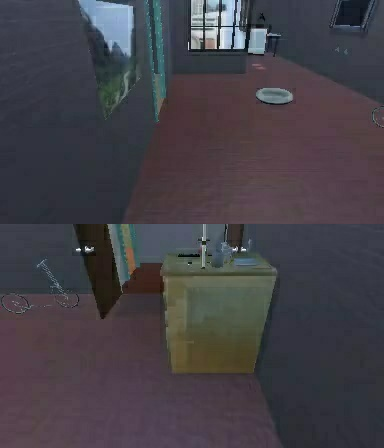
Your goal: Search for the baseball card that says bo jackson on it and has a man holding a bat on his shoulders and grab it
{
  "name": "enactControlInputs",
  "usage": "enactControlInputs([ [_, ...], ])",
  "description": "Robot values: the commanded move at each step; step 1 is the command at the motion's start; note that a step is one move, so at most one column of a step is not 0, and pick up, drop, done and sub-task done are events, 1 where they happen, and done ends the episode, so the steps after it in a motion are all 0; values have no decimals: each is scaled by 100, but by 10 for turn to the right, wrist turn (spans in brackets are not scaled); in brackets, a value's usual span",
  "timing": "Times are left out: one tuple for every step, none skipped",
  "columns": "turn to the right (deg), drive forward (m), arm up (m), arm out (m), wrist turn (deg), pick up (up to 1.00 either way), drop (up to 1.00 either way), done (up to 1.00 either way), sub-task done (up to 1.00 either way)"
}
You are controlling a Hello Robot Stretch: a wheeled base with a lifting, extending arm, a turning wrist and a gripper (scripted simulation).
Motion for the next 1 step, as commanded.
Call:
enactControlInputs([
  [450,0,0,0,0,0,0,0,0],
])
